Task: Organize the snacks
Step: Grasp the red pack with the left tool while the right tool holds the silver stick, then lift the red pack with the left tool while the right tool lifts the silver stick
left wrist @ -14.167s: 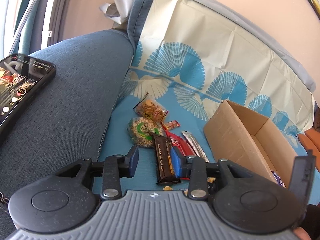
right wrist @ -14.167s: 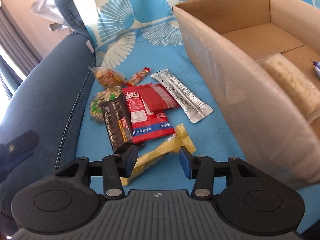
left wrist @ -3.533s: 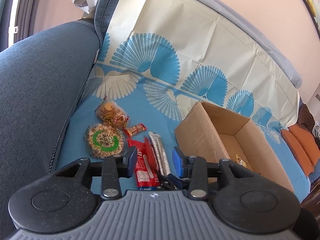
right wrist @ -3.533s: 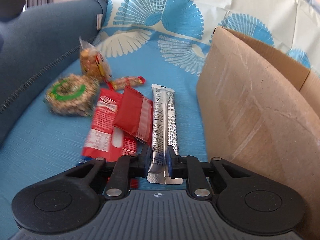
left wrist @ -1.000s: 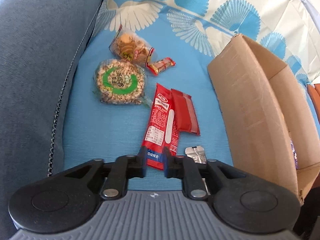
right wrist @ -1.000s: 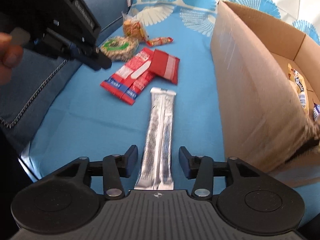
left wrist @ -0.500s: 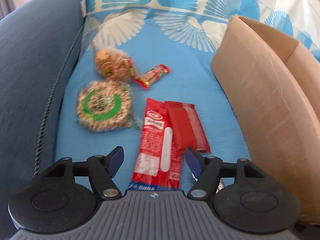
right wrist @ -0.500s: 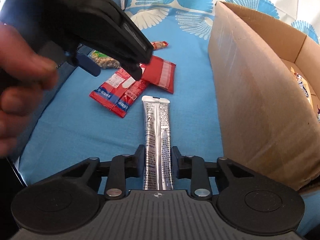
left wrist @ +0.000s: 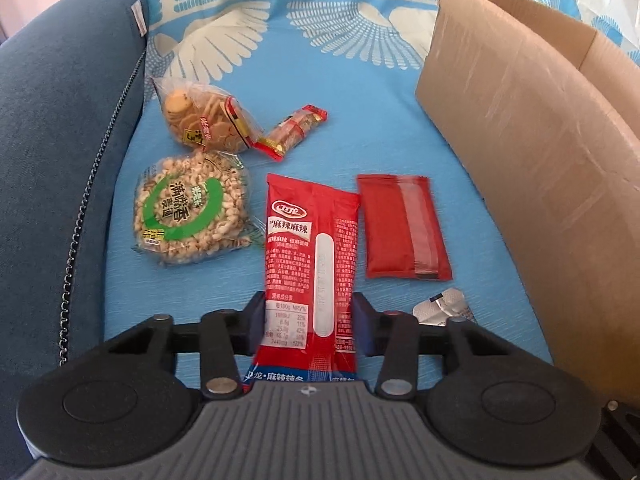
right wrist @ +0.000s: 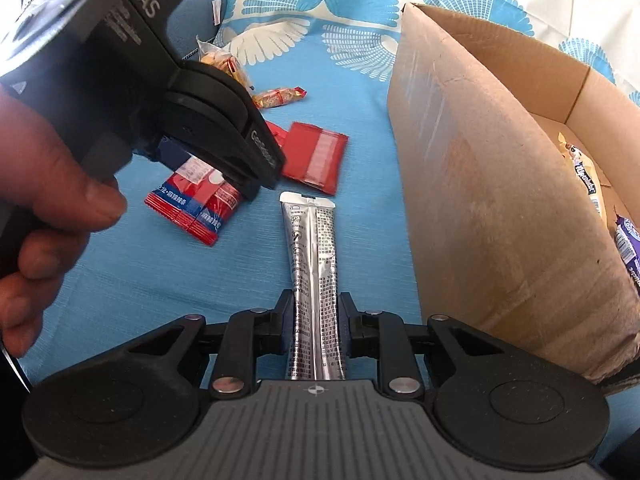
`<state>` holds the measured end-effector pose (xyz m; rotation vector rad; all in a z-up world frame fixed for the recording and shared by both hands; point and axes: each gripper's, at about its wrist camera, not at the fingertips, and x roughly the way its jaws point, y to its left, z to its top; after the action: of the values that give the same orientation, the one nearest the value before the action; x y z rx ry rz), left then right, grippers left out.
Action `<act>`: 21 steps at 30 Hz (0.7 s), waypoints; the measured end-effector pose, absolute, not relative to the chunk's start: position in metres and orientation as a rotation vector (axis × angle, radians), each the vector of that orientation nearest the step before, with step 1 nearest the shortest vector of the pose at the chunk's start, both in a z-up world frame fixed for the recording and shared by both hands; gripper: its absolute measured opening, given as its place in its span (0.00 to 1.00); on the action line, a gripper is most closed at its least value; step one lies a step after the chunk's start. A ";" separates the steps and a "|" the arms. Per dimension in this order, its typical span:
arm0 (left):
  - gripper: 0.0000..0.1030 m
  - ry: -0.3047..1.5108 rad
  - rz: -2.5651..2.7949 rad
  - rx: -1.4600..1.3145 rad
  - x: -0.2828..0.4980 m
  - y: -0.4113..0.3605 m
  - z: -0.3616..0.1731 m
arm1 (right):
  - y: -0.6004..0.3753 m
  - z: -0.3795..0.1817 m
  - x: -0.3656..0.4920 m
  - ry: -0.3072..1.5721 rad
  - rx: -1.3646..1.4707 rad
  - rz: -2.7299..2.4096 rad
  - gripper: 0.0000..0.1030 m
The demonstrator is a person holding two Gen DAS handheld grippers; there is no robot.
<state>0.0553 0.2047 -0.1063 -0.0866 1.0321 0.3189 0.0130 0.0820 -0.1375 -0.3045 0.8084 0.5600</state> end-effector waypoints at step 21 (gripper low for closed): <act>0.45 1.268 0.270 -0.318 0.012 0.240 -0.073 | 0.077 -0.121 -0.008 0.851 -0.295 0.661 0.33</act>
<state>0.0120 0.2396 -0.0731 -0.3177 1.2685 0.2698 -0.0078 0.0766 -0.1214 -0.2953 0.8513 0.6613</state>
